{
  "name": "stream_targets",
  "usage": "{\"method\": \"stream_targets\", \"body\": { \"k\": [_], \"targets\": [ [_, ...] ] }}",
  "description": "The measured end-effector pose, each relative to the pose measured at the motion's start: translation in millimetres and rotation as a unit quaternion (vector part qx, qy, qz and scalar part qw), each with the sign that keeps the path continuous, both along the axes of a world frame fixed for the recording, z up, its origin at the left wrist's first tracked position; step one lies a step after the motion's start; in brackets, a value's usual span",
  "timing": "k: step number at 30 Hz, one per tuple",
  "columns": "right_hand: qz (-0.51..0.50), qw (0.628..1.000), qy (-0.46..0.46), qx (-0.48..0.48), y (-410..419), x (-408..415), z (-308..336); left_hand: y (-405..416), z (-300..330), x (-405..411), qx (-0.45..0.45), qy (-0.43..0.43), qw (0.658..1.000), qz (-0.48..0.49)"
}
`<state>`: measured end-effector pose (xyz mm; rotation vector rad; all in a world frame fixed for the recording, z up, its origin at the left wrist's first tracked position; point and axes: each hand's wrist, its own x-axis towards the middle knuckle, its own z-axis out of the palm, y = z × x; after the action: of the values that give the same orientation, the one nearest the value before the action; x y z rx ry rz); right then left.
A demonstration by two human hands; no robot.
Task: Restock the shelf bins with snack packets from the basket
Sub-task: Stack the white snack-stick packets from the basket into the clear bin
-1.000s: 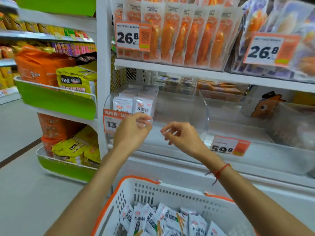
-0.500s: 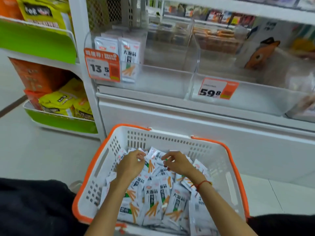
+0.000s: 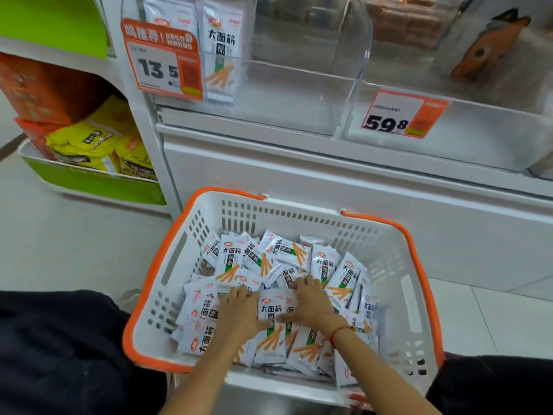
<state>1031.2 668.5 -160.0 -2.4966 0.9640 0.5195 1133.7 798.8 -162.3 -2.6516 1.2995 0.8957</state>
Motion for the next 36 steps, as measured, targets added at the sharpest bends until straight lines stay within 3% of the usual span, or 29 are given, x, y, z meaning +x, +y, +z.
{"method": "stream_targets", "body": {
  "k": [4, 8, 10, 13, 16, 17, 20, 23, 26, 30, 36],
  "targets": [
    [-0.023, 0.993, -0.001, 0.115, -17, 1, 8, -5, -5, 0, -0.013, -0.001, 1.000, 0.026],
    [-0.083, 0.974, -0.140, 0.158, -32, 0, 24, -9, 3, 0, -0.197, 0.072, 0.969, 0.129],
    [-0.130, 0.949, -0.223, 0.179, -34, 1, 35, -14, 11, 1, -0.306, 0.177, 0.916, 0.188],
    [-0.216, 0.867, -0.351, 0.280, -36, 2, 54, -20, 28, 10, -0.396, 0.320, 0.811, 0.288],
    [-0.271, 0.811, -0.425, 0.296, -46, 6, 74, -16, 46, 23, -0.453, 0.346, 0.723, 0.391],
    [-0.279, 0.801, -0.432, 0.307, -49, 8, 83, -15, 52, 27, -0.458, 0.335, 0.716, 0.408],
    [-0.224, 0.825, -0.368, 0.367, -58, 10, 100, -11, 52, 39, -0.427, 0.290, 0.759, 0.398],
    [-0.126, 0.863, -0.284, 0.398, -44, 21, 102, -13, 43, 40, -0.360, 0.322, 0.788, 0.381],
    [-0.146, 0.877, -0.295, 0.349, -28, 35, 83, -20, 42, 29, -0.313, 0.414, 0.765, 0.382],
    [-0.209, 0.874, -0.356, 0.254, -9, 39, 67, -22, 45, 22, -0.293, 0.524, 0.690, 0.405],
    [-0.179, 0.879, -0.410, 0.162, 6, 48, 65, -10, 42, 37, -0.298, 0.442, 0.777, 0.335]
  ]
}}
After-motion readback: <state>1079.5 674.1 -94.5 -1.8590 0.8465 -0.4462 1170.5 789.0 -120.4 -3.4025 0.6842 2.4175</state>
